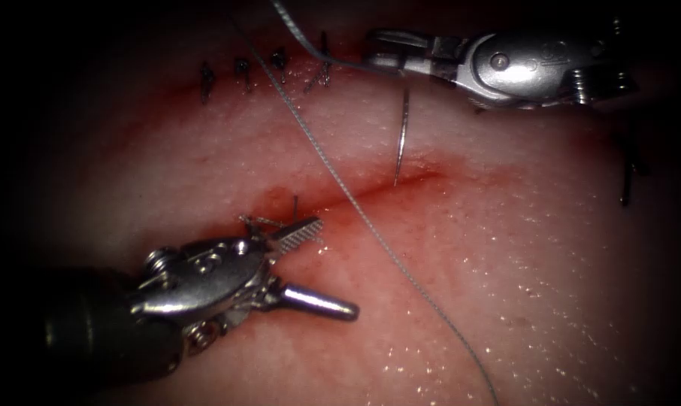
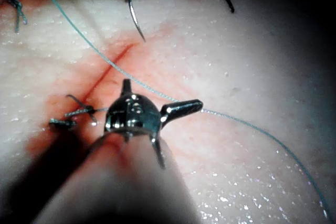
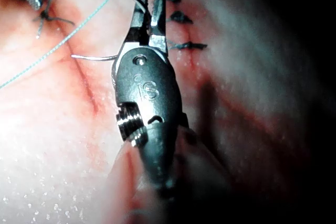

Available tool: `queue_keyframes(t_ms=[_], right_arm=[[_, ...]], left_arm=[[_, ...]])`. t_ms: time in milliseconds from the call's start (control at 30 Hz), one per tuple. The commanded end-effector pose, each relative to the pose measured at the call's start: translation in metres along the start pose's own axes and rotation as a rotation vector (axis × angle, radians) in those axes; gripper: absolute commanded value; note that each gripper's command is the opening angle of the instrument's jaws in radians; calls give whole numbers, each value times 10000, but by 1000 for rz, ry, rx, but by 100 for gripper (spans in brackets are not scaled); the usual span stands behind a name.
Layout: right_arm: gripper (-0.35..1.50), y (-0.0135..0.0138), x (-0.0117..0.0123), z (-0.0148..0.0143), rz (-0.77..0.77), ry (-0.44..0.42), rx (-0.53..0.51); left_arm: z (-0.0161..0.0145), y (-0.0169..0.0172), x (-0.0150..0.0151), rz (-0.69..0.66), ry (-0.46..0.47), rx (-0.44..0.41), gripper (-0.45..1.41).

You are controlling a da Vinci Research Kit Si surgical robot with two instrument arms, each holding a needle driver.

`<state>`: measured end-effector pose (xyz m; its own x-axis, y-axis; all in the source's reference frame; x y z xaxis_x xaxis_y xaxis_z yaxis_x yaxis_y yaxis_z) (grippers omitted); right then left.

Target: Wound Closure

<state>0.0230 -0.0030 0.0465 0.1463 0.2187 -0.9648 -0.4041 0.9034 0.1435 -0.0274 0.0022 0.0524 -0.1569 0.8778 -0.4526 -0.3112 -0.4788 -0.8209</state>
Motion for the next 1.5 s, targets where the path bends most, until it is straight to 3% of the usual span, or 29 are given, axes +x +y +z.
queue_keyframes(t_ms=[33, 300, 533, 800, 1000, 1267, 1367, 1433, 1467, 1500], right_arm=[[-35, 3, 3, 1, 10, 11, -5], [-35, 1, -3, 5, -10, 52, 27], [-35, -12, -2, 16, 45, 106, 132], [-35, -14, 11, 13, 65, 123, 163], [-35, -12, 18, 12, 80, 124, 164], [-35, -7, 19, 8, 73, 126, 154], [-35, -5, 19, 6, 75, 127, 148], [-35, -4, 19, 5, 75, 125, 147], [-35, -4, 18, 5, 68, 124, 144], [-35, -4, 18, 5, 68, 124, 144]], left_arm=[[11, -2, -7, -4, 1, 2, 99], [33, -12, -27, -11, -21, 11, 93], [30, -12, -16, -40, -16, 47, 86], [38, -34, -19, -142, 13, 108, 99], [70, -43, -39, -169, 13, -26, 104], [99, -37, -55, -176, -21, -125, 101], [102, -27, -59, -169, -35, -176, 93], [105, -18, -59, -164, -37, -204, 81], [108, -11, -57, -161, -40, -228, 62], [108, -11, -57, -161, -40, -228, 62]])
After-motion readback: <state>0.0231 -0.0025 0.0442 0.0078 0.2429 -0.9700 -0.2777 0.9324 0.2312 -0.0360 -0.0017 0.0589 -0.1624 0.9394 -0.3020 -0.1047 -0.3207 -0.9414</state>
